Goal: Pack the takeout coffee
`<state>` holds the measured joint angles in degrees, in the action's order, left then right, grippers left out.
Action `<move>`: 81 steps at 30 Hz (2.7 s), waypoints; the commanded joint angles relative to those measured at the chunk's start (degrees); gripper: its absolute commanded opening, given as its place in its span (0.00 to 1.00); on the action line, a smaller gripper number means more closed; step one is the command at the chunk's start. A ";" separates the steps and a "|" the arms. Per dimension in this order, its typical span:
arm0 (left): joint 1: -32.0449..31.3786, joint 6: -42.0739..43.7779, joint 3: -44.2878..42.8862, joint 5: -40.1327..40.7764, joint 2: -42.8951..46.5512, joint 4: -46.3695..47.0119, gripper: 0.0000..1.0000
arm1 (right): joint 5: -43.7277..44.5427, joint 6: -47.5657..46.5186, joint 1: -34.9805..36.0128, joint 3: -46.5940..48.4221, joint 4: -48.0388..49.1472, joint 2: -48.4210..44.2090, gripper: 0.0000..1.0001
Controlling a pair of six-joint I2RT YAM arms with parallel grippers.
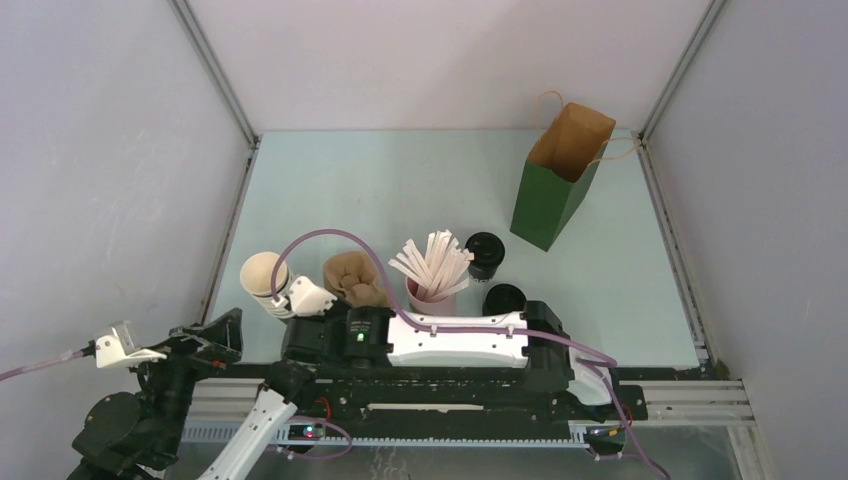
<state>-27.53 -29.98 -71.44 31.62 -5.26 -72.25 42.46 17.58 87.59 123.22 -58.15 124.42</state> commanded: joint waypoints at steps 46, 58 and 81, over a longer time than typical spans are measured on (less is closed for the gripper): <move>-0.19 3.09 -2.29 -0.34 -1.74 4.08 1.00 | -30.70 14.94 -8.85 -10.38 11.11 -6.66 0.61; -0.24 3.97 -2.62 -0.30 -2.40 4.32 1.00 | -38.19 16.35 -11.91 -15.41 17.36 -9.63 0.63; -0.17 4.09 -2.66 -1.05 -2.69 4.48 1.00 | -44.36 16.62 -12.88 -15.90 18.77 -6.78 0.54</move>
<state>-27.53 -26.92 -73.30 31.20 -6.07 -69.47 -0.60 33.50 74.76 106.87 -40.80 117.25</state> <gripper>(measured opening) 0.996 0.550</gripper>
